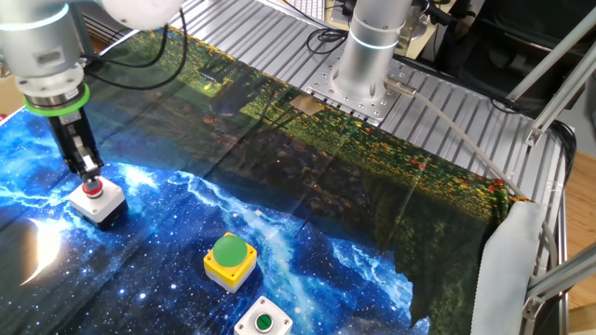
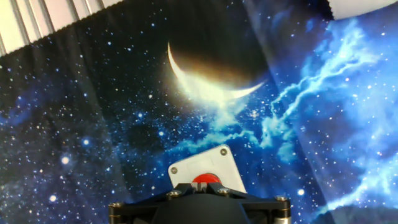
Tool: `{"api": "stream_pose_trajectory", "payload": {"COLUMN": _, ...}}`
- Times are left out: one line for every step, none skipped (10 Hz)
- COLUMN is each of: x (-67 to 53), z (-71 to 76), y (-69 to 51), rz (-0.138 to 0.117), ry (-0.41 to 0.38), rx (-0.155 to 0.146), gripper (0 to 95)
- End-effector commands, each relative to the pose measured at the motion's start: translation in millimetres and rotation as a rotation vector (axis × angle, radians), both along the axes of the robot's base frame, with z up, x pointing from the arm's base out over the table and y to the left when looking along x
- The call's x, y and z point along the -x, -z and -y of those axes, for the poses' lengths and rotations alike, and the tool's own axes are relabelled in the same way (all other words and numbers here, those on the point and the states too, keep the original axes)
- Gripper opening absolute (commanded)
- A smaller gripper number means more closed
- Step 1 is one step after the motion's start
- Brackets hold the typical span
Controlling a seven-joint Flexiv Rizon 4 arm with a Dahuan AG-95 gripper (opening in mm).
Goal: Press three buttons from left to right in sequence
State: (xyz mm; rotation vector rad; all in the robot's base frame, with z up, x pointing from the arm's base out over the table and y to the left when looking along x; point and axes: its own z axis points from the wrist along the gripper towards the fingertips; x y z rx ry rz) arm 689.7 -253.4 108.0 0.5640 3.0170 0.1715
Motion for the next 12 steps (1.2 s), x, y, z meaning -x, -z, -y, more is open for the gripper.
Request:
{"api": "stream_pose_trajectory", "payload": {"x": 0.4, "z": -4.4, "y": -76.3, "rz": -0.085, "ry": -0.002, "rx": 0.052, "gripper": 0.0}}
{"api": "stream_pose_trajectory", "payload": {"x": -2.2, "z": 0.5, "y": -91.6, "rz": -0.101, "ry": -0.020, "rx": 0.051, "gripper": 0.0}}
{"api": "stream_pose_trajectory", "payload": {"x": -2.8, "z": 2.9, "y": -96.5, "rz": -0.102, "ry": -0.028, "rx": 0.055, "gripper": 0.0}}
{"api": "stream_pose_trajectory", "payload": {"x": -2.7, "z": 3.4, "y": -98.3, "rz": -0.098, "ry": -0.030, "rx": 0.058, "gripper": 0.0}}
{"api": "stream_pose_trajectory", "payload": {"x": -2.6, "z": 3.3, "y": -98.4, "rz": -0.097, "ry": -0.036, "rx": 0.061, "gripper": 0.0}}
{"api": "stream_pose_trajectory", "payload": {"x": -2.2, "z": 2.9, "y": -98.8, "rz": -0.096, "ry": -0.038, "rx": 0.063, "gripper": 0.0}}
{"api": "stream_pose_trajectory", "payload": {"x": -1.4, "z": 2.0, "y": -99.4, "rz": -0.097, "ry": -0.035, "rx": 0.061, "gripper": 0.0}}
{"api": "stream_pose_trajectory", "payload": {"x": 0.9, "z": -1.8, "y": -101.0, "rz": -0.095, "ry": -0.034, "rx": 0.061, "gripper": 0.0}}
{"api": "stream_pose_trajectory", "payload": {"x": 2.1, "z": -6.9, "y": -101.6, "rz": -0.095, "ry": -0.022, "rx": 0.061, "gripper": 0.0}}
{"api": "stream_pose_trajectory", "payload": {"x": 4.1, "z": -17.1, "y": -101.4, "rz": -0.094, "ry": -0.001, "rx": 0.060, "gripper": 0.0}}
{"api": "stream_pose_trajectory", "payload": {"x": 8.1, "z": -25.5, "y": -101.2, "rz": -0.097, "ry": 0.004, "rx": 0.058, "gripper": 0.0}}
{"api": "stream_pose_trajectory", "payload": {"x": 11.8, "z": -31.0, "y": -100.9, "rz": -0.097, "ry": 0.007, "rx": 0.055, "gripper": 0.0}}
